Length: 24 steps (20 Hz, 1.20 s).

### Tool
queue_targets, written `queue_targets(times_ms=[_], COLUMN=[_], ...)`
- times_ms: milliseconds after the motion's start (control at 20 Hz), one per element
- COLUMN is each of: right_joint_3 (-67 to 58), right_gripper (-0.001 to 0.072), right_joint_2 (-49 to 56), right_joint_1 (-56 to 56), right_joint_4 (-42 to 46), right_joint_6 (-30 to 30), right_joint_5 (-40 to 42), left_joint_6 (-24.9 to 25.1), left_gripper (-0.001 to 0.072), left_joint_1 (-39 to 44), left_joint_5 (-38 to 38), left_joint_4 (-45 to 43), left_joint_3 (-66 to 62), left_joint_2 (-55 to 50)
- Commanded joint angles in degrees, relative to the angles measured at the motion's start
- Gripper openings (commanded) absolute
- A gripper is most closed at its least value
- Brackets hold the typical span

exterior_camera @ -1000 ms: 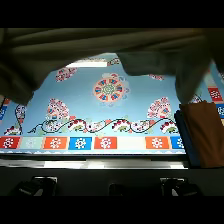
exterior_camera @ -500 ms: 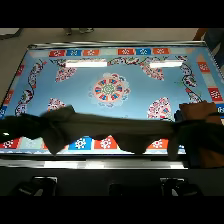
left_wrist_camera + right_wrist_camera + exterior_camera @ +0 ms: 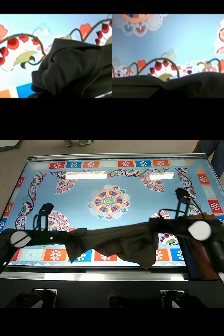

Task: Fold the shirts.

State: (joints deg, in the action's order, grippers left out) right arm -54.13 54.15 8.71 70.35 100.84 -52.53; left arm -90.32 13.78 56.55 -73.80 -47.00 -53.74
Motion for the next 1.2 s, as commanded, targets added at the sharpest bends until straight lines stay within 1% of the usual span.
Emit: queue_targets(times_ms=[0, 50, 100, 150, 200, 250, 350, 400, 500, 550, 600, 650, 750, 850, 900, 1000, 1150], right_joint_3=[0.87, 0.81, 0.66, -0.13, -1.92, -4.33, -9.60, -11.45, -11.96, -11.61, -10.43, -8.90, -5.42, -2.73, -1.95, -1.49, -1.49], right_gripper=[0.0056, 0.0186, 0.0472, 0.0705, 0.0703, 0.0703, 0.0702, 0.0700, 0.0689, 0.0668, 0.0645, 0.0615, 0.0612, 0.0612, 0.0612, 0.0612, 0.0612], right_joint_2=[14.12, 16.87, 18.43, 18.58, 17.86, 16.92, 14.75, 13.81, 12.76, 12.87, 12.85, 12.85, 12.85, 12.85, 12.85, 12.85, 12.85], right_joint_1=[0.07, 0.04, -0.04, -0.24, -1.38, -3.63, -10.64, -14.80, -22.16, -24.76, -26.38, -27.02, -27.08, -27.08, -27.08, -27.08, -27.08], right_joint_4=[-19.10, -22.93, -25.66, -26.14, -26.08, -25.59, -22.29, -19.47, -14.25, -11.26, -8.22, -6.58, -6.88, -7.85, -7.82, -7.87, -8.09], right_joint_6=[0.13, 0.11, -0.98, -4.66, -9.66, -13.07, -14.80, -14.80, -15.41, -15.39, -15.37, -15.37, -15.58, -16.06, -16.06, -16.11, -16.11], right_joint_5=[21.38, 21.92, 21.81, 20.92, 17.66, 12.96, 0.74, -5.42, -16.72, -22.10, -25.70, -27.98, -30.29, -30.25, -30.05, -29.11, -28.39], left_joint_6=[0.35, 0.35, 0.39, 0.83, 3.39, 5.53, 7.74, 7.85, 6.32, 6.34, 6.34, 6.38, 6.56, 9.42, 10.47, 10.88, 10.88], left_gripper=[0.0053, 0.0206, 0.0519, 0.0707, 0.0715, 0.0715, 0.0714, 0.0712, 0.0696, 0.0605, 0.0518, 0.0522, 0.0528, 0.0528, 0.0527, 0.0526, 0.0526], left_joint_1=[-0.24, -0.24, -0.31, -0.94, -2.10, -3.80, -8.31, -11.17, -17.81, -20.35, -22.34, -23.91, -25.35, -25.49, -25.49, -25.49, -25.46], left_joint_5=[-8.35, -7.34, -5.07, -1.42, 3.13, 8.07, 15.91, 17.59, 20.44, 21.77, 22.05, 21.49, 17.44, 12.83, 10.54, 6.16, 3.52], left_joint_4=[3.37, 4.35, 4.20, 2.99, 0.63, -3.39, -11.61, -12.63, -7.91, -4.79, -2.27, 0.28, 4.76, 10.80, 13.18, 15.85, 19.06], left_joint_3=[-5.68, -8.15, -10.75, -13.99, -17.31, -20.87, -25.86, -25.99, -22.21, -18.53, -13.81, -8.31, 0.98, 6.73, 8.26, 9.40, 9.27], left_joint_2=[-13.49, -16.50, -18.40, -19.58, -19.85, -19.50, -17.77, -16.28, -13.44, -12.59, -12.00, -11.87, -12.04, -12.07, -12.07, -12.17, -14.43])
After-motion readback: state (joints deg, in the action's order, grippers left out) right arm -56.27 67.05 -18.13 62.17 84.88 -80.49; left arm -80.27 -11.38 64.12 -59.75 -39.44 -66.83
